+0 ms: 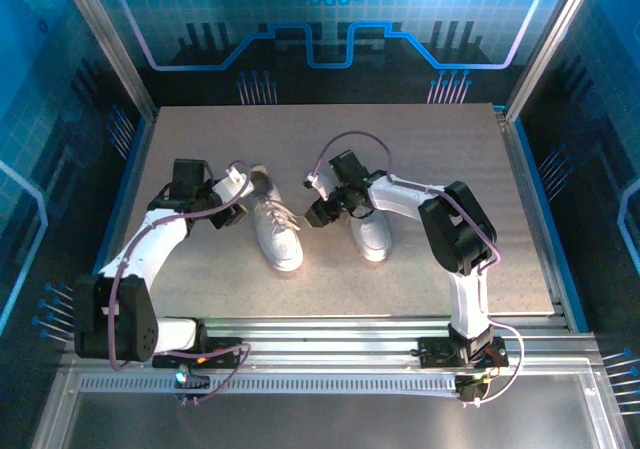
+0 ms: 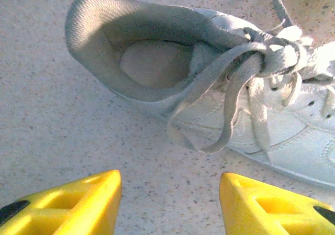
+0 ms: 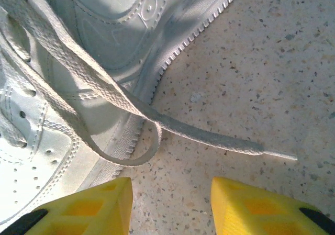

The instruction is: Tie the shoes

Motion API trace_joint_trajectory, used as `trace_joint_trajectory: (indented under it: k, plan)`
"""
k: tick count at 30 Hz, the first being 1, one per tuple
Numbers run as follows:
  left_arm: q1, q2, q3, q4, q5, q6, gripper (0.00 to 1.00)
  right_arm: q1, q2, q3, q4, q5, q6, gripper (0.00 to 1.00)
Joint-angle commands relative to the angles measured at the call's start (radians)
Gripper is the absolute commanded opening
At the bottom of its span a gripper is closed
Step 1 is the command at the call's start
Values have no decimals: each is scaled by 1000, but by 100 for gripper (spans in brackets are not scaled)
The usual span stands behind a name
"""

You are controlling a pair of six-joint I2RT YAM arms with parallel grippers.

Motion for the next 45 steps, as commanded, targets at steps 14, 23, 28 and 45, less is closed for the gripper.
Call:
trace_joint_trajectory:
  k: [14, 23, 28, 45]
  plan:
    - [78, 123, -17, 141, 269, 261, 60, 94, 79, 80, -96, 5, -197, 45]
    - [81, 248, 43, 124, 292, 271, 59, 105, 119, 134, -154, 68, -247, 45]
    - [77, 277, 64, 118, 306, 286, 59, 111, 139, 159, -163, 83, -253, 40]
    - [74, 147, 40, 76, 239, 240, 0, 104, 5, 57, -3, 186, -208, 0]
